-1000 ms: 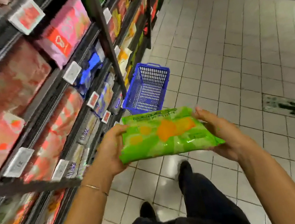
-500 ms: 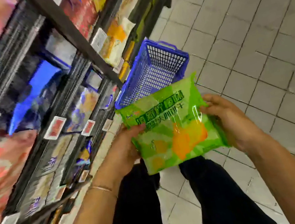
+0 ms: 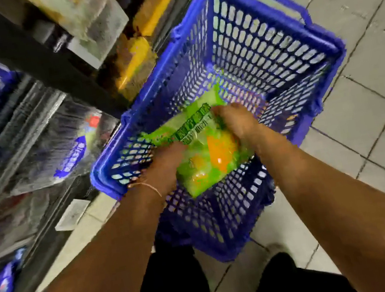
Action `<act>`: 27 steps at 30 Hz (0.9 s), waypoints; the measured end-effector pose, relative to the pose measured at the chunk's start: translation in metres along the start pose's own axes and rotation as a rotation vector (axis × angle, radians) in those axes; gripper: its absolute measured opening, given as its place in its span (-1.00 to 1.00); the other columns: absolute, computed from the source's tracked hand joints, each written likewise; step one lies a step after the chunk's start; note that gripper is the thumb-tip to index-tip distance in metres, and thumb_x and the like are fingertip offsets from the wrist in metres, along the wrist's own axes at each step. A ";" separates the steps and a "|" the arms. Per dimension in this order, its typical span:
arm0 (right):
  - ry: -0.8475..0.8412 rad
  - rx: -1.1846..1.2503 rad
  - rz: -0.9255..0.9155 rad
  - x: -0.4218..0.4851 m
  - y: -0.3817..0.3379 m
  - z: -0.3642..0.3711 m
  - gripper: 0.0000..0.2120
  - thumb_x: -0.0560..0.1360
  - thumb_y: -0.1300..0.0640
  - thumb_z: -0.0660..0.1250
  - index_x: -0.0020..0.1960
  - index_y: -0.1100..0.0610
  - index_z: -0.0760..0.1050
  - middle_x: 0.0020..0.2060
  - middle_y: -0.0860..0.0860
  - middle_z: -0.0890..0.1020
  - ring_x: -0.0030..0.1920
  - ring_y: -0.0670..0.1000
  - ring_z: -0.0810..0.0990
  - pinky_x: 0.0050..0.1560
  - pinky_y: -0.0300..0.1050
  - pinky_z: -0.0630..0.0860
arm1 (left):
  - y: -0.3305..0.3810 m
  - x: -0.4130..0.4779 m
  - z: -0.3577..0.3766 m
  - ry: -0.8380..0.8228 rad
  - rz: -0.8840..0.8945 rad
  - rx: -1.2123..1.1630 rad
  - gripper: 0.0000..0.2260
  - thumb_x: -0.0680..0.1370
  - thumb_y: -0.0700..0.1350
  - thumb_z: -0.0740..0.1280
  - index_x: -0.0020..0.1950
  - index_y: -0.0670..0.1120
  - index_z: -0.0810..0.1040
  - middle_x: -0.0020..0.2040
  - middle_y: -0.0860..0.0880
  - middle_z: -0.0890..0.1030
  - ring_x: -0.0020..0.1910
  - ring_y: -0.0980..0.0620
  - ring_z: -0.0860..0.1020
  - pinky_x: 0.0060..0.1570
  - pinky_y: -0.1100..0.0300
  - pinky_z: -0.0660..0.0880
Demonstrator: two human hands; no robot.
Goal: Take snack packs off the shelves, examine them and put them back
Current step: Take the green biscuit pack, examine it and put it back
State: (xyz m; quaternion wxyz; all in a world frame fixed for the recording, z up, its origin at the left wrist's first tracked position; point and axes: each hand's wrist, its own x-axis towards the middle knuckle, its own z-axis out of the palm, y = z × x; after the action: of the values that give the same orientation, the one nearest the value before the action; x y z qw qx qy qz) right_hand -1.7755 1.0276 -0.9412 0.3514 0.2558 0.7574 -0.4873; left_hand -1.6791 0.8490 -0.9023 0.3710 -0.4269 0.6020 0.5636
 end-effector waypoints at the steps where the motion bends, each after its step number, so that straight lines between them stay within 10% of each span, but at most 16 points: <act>1: -0.001 -0.014 0.055 0.017 0.014 0.009 -0.54 0.54 -0.09 0.40 0.25 0.25 0.60 0.10 0.20 0.70 0.07 0.19 0.69 0.14 0.13 0.64 | -0.005 0.017 -0.003 -0.026 0.028 -0.005 -0.88 0.69 -0.25 0.27 0.15 -0.10 0.57 -0.21 0.21 0.54 -0.14 0.33 0.54 0.11 0.47 0.44; 3: -0.007 -0.063 0.127 0.026 0.034 0.019 -0.60 0.55 -0.06 0.38 0.21 0.23 0.60 0.14 0.19 0.67 0.17 0.25 0.65 0.22 0.16 0.59 | -0.013 0.022 -0.005 -0.046 0.006 -0.089 -0.86 0.68 -0.19 0.25 -0.02 -0.03 0.58 -0.19 0.08 0.59 -0.17 0.15 0.57 0.18 0.17 0.52; 7: 0.090 0.036 0.070 -0.029 0.025 0.015 -0.92 0.59 0.15 0.36 0.06 0.11 0.60 -0.10 0.10 0.61 -0.07 0.10 0.63 -0.05 -0.04 0.50 | -0.008 -0.018 -0.015 -0.049 -0.075 -0.282 -0.57 0.69 -0.17 0.18 -0.33 -0.06 0.65 -0.40 0.04 0.60 -0.46 0.10 0.58 -0.42 0.28 0.48; 11: 0.048 0.298 0.019 -0.163 -0.035 -0.021 -0.95 0.61 0.19 0.35 -0.01 0.08 0.58 0.00 0.10 0.66 -0.01 0.05 0.61 -0.15 -0.12 0.47 | 0.022 -0.143 -0.039 -0.064 -0.014 -0.380 -0.88 0.71 -0.04 0.23 0.14 -0.01 0.54 0.02 -0.01 0.60 -0.18 0.06 0.54 -0.18 0.14 0.35; 16: -0.094 0.364 -0.082 -0.378 -0.127 -0.079 -0.84 0.65 0.09 0.28 0.08 -0.01 0.65 0.00 -0.06 0.75 -0.06 -0.09 0.69 0.02 -0.08 0.44 | 0.046 -0.361 -0.080 -0.074 0.155 -0.455 -0.70 0.69 -0.03 0.24 0.40 -0.02 0.57 0.31 -0.01 0.68 0.33 -0.12 0.62 0.04 0.06 0.48; 20: -0.293 0.360 -0.155 -0.519 -0.179 -0.114 -0.55 0.57 -0.15 0.23 0.34 0.05 0.56 0.22 0.02 0.71 0.24 0.02 0.67 0.25 0.02 0.50 | 0.042 -0.522 -0.111 -0.009 0.314 -0.533 -0.59 0.56 0.00 0.38 0.41 0.03 0.54 0.30 -0.03 0.69 0.32 -0.12 0.64 0.22 -0.06 0.46; 27: -0.559 0.294 -0.244 -0.682 -0.197 -0.152 -0.56 0.46 -0.16 0.23 0.23 0.04 0.52 0.14 0.02 0.71 0.05 -0.02 0.71 0.07 -0.08 0.50 | -0.051 -0.735 -0.105 0.159 0.538 -0.774 -0.65 0.65 0.05 0.21 0.40 0.09 0.57 0.32 -0.01 0.67 0.20 -0.02 0.69 0.17 0.00 0.48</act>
State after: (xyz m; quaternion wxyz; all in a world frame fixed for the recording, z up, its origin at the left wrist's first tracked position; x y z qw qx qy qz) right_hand -1.5382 1.0587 -0.2561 0.4439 0.0677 0.5783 -0.6811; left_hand -1.3632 0.8150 -0.2298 -0.0215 -0.4046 0.4637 0.7879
